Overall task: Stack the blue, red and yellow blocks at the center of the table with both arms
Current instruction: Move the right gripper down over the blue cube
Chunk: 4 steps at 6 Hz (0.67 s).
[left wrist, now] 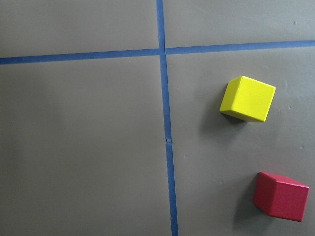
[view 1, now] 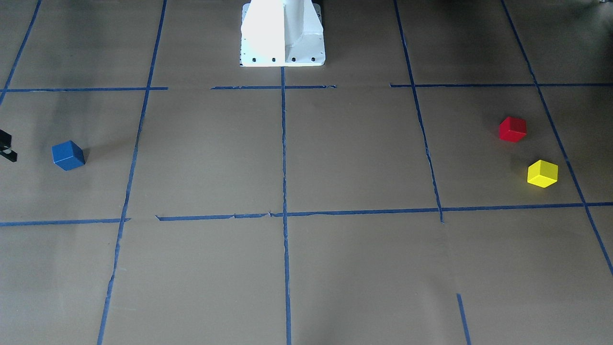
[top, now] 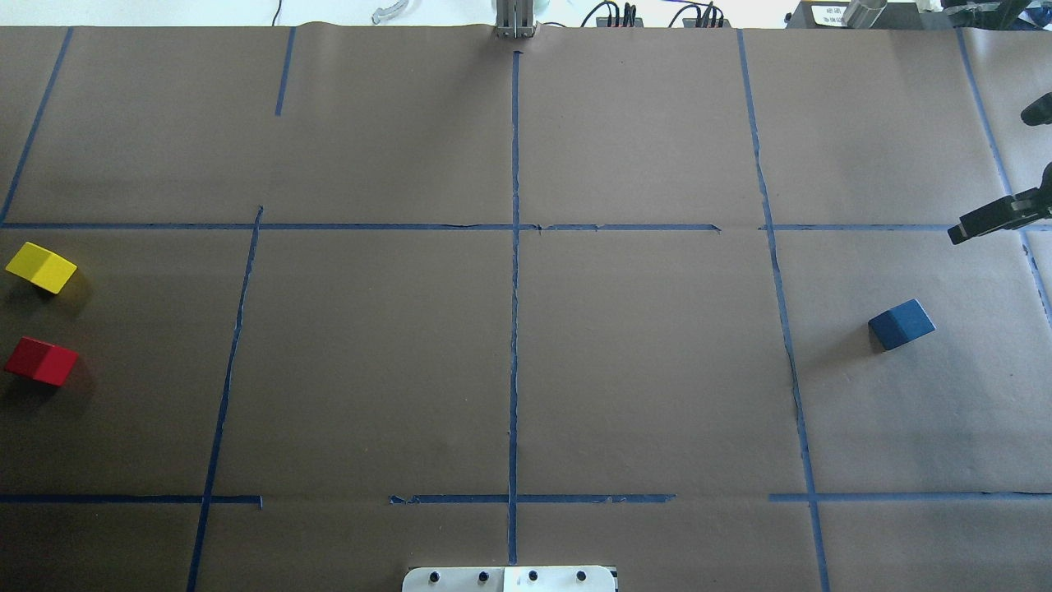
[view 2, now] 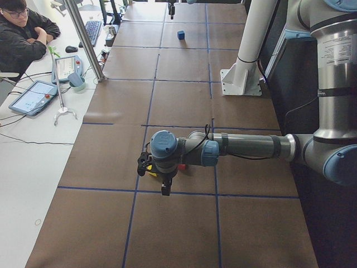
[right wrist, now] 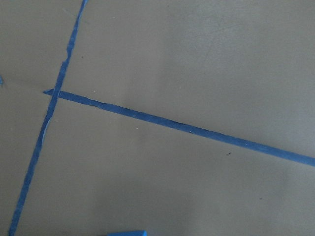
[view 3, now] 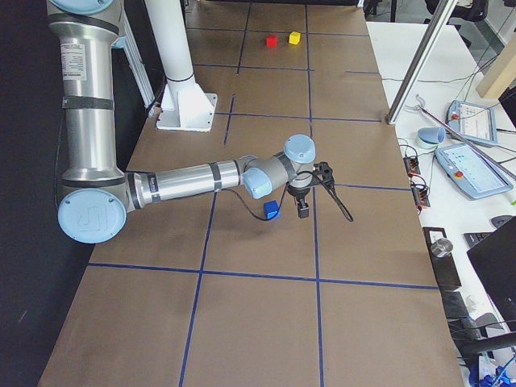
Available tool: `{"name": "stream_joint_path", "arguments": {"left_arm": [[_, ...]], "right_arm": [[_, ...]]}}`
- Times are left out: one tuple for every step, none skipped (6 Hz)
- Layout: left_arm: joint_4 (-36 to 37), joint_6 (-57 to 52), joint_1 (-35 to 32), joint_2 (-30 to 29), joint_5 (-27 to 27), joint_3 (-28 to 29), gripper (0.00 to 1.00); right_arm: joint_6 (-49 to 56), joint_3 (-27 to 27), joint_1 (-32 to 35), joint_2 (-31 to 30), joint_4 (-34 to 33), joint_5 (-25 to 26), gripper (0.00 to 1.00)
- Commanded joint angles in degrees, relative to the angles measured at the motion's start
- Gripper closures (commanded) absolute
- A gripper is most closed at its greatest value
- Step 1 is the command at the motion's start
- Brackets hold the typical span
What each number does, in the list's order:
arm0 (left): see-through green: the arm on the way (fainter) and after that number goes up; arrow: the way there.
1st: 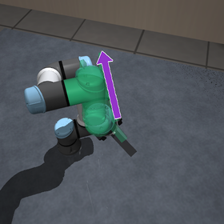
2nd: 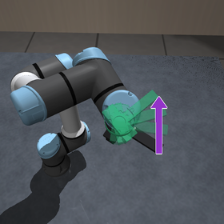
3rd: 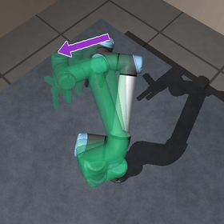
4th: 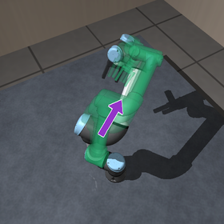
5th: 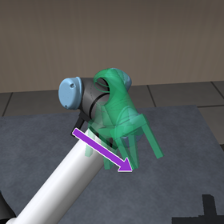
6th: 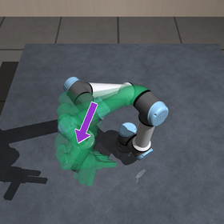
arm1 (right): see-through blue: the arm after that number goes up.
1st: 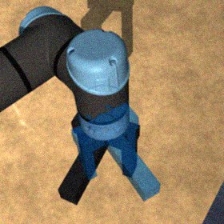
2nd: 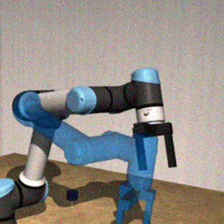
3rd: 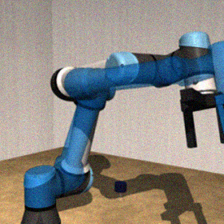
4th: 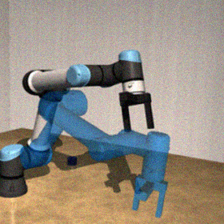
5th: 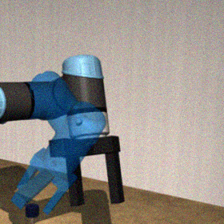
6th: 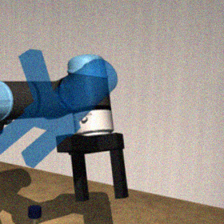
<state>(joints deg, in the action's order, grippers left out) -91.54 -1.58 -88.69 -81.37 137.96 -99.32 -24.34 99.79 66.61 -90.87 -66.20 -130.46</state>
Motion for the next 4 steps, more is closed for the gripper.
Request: {"name": "stream_joint_path", "arguments": {"left_arm": [[0.0, 0.0, 0.0, 0.0, 0.0, 0.0, 0.0], [0.0, 0.0, 0.0, 0.0, 0.0, 0.0, 0.0], [0.0, 0.0, 0.0, 0.0, 0.0, 0.1, 0.0], [0.0, 0.0, 0.0, 0.0, 0.0, 0.2, 0.0]], "right_arm": [[-8.8, 0.0, -8.9, -2.6, 8.8, 8.2, 0.0], [-8.8, 0.0, -10.5, -4.0, 9.2, 8.8, 0.0], [-8.9, -0.1, -11.8, -5.7, 12.1, 8.9, 0.0], [-8.8, -0.3, -13.1, -6.1, 12.2, 8.9, 0.0]]}}
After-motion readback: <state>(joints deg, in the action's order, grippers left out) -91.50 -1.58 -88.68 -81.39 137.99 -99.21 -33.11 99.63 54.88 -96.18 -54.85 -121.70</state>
